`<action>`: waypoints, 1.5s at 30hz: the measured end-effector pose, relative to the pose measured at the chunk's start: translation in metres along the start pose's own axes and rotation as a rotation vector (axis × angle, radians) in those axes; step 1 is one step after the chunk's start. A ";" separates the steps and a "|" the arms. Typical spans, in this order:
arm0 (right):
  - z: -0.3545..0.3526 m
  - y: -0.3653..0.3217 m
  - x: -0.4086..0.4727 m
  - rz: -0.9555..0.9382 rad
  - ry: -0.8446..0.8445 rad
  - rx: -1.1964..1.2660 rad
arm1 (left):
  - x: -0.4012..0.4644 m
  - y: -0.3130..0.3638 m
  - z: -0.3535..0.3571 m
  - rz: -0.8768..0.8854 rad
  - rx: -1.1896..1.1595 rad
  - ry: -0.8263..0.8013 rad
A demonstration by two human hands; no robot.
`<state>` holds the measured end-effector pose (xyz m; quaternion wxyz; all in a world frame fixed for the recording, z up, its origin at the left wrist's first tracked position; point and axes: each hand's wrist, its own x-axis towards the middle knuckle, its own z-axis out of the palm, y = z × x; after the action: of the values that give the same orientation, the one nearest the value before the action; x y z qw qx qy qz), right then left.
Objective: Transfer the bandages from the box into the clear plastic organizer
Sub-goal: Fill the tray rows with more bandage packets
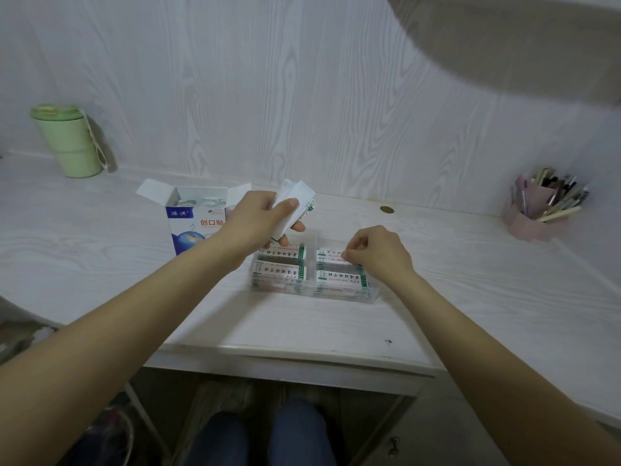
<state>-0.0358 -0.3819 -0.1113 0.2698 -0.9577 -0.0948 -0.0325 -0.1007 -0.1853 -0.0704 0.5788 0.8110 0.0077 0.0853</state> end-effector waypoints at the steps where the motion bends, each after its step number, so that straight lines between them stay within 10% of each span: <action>1: 0.000 0.000 0.000 0.001 -0.004 -0.014 | 0.000 0.000 0.000 0.000 0.000 -0.001; 21: -0.011 -0.007 0.012 0.028 -0.204 0.128 | -0.003 0.000 0.003 -0.046 -0.029 -0.040; 30: -0.038 -0.037 -0.011 -0.060 -0.161 0.703 | -0.001 -0.002 0.008 -0.044 0.006 -0.048; 45: -0.025 -0.040 -0.002 -0.037 0.039 0.730 | 0.003 -0.005 0.004 0.016 -0.073 -0.013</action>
<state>-0.0461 -0.3617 -0.0695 0.5949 -0.7957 -0.1122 -0.0197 -0.0967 -0.1869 -0.0761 0.6071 0.7900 -0.0057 0.0847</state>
